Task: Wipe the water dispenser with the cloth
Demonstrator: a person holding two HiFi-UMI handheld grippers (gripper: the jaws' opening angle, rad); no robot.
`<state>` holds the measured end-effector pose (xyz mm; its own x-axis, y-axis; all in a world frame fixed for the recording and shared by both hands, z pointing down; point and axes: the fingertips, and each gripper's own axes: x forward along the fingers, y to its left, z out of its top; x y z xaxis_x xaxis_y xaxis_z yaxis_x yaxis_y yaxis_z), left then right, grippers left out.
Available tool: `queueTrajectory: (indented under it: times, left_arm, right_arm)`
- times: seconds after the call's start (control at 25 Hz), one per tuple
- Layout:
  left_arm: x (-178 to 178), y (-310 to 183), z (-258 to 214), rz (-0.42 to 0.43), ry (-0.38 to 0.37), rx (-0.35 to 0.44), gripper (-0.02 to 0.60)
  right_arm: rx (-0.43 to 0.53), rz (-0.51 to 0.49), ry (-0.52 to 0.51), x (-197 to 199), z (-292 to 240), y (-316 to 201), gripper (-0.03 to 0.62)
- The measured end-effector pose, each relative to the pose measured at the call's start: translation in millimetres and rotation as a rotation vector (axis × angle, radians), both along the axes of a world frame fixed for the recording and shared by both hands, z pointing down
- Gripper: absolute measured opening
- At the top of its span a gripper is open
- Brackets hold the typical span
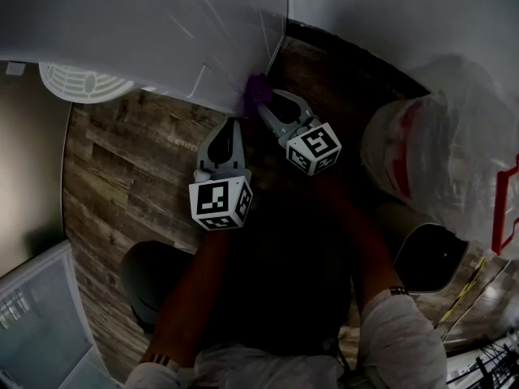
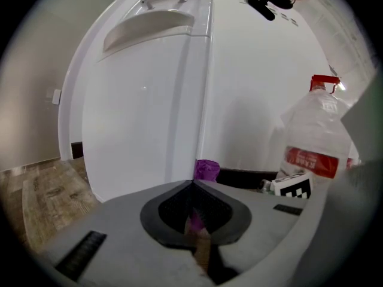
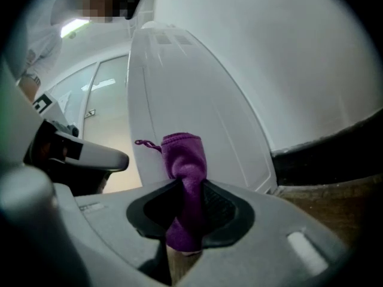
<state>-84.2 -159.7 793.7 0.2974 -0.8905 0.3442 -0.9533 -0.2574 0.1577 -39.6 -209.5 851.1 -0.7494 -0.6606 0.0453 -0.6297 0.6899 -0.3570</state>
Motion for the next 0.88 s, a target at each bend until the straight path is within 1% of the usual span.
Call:
queueTrajectory:
  times: [0.24, 0.48, 0.64, 0.88]
  left_arm:
    - [2.3, 1.6, 0.0, 0.019, -0.018, -0.006, -0.002]
    - [2.5, 3.2, 1.6, 0.043, -0.054, -0.017, -0.002]
    - [-2.0, 3.9, 1.1, 0.040, -0.063, -0.024, -0.002]
    - [-13.1, 3.3, -0.9, 0.040, -0.095, -0.002, -0.002]
  right_arm:
    - [-0.042, 0.095, 0.006, 16.3, 14.3, -41.5, 0.095]
    - [-0.089, 0.200, 0.012, 36.8, 25.9, -77.1, 0.092]
    - [-0.127, 0.267, 0.006, 48.2, 32.7, -99.1, 0.092]
    - [-0.208, 0.357, -0.012, 60.6, 47.0, -118.8, 0.086]
